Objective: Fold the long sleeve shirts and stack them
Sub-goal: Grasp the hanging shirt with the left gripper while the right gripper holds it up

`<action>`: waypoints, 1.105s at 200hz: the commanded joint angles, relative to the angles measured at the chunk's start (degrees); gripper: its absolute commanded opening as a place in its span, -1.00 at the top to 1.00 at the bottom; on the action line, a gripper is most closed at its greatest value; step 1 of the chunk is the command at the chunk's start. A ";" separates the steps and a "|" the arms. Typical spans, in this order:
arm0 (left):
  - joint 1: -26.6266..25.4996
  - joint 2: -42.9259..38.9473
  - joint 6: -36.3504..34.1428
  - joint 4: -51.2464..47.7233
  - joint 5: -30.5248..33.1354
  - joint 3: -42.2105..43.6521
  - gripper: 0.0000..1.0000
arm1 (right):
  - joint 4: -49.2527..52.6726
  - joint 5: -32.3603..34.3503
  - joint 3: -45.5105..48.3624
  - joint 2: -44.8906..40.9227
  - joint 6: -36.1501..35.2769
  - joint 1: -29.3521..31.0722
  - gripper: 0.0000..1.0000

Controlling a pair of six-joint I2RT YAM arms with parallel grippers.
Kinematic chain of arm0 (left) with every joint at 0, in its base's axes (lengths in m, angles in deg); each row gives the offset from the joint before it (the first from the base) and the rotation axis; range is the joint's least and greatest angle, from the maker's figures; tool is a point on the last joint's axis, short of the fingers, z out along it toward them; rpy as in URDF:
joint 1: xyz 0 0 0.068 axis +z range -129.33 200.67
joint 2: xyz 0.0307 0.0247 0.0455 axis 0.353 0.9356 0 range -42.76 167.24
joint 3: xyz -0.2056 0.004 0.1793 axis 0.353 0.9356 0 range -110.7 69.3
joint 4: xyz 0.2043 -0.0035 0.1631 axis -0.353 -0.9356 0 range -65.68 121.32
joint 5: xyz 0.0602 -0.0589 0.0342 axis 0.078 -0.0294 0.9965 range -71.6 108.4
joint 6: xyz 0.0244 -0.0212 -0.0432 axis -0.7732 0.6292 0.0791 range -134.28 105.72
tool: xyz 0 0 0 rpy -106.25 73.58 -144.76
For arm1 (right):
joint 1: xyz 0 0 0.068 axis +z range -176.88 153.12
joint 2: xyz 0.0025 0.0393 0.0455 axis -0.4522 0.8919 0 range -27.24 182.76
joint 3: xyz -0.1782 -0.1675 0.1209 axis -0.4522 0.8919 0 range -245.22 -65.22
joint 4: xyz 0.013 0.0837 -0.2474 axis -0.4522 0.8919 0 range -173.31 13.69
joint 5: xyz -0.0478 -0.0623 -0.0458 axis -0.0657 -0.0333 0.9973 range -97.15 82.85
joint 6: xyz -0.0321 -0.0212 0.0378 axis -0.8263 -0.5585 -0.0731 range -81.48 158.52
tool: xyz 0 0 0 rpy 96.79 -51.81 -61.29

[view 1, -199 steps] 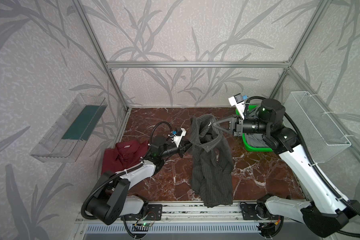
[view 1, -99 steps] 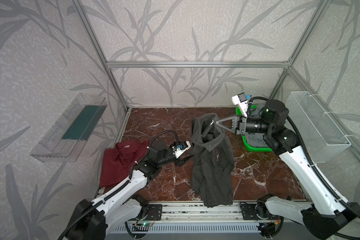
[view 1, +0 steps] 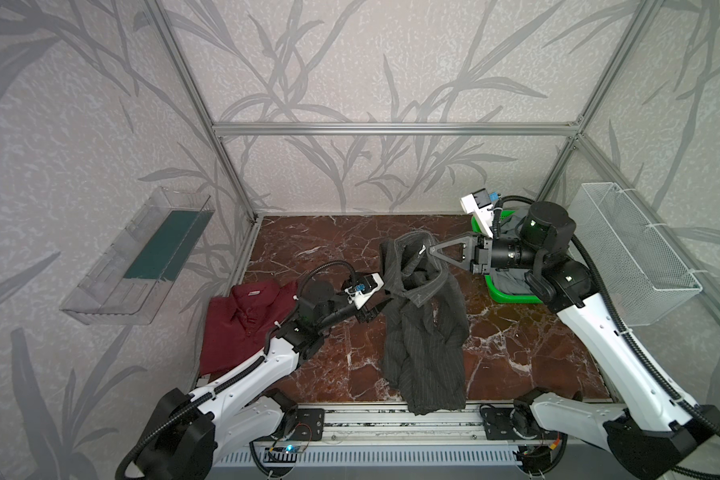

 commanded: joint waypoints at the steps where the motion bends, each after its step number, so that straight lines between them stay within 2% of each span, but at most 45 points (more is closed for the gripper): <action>1: -0.90 -0.35 3.01 4.91 -3.00 -2.06 -0.43 | -1.96 -1.67 0.13 -0.91 -0.71 0.46 1.00; 23: -1.72 -0.37 3.50 5.12 -3.95 -2.76 -0.20 | -1.39 -1.56 -0.01 -0.80 -2.33 0.46 1.00; 46: -2.10 -0.60 2.72 5.72 -1.79 -2.62 0.47 | -1.37 -1.48 0.15 -0.56 -2.44 0.55 1.00; 73: -2.11 -1.44 2.97 6.30 -0.03 -2.50 1.00 | -1.90 -1.30 1.07 -0.36 -2.30 0.63 1.00; 98: -2.54 -3.00 4.30 6.94 2.94 -1.85 1.00 | -2.18 0.85 2.55 -1.05 -2.49 0.51 1.00; 125: -3.13 -5.98 -1.91 6.20 16.82 -2.05 1.00 | -3.88 3.59 5.07 -0.97 -1.50 -1.02 1.00; 153: -3.04 -5.40 -12.03 8.53 30.75 -6.46 1.00 | -12.22 1.59 2.97 3.19 5.13 -1.46 1.00; 180: -0.82 -1.16 -22.09 7.62 41.96 -15.89 1.00 | -15.33 -0.75 -6.81 11.29 8.11 -0.34 1.00; 205: 3.24 3.03 -25.78 7.17 44.40 -25.48 1.00 | -14.18 -2.34 -20.05 20.26 9.16 1.73 1.00; 221: 4.35 5.28 -31.70 4.77 43.87 -31.96 1.00 | -17.61 -3.38 -27.45 24.86 12.79 1.79 1.00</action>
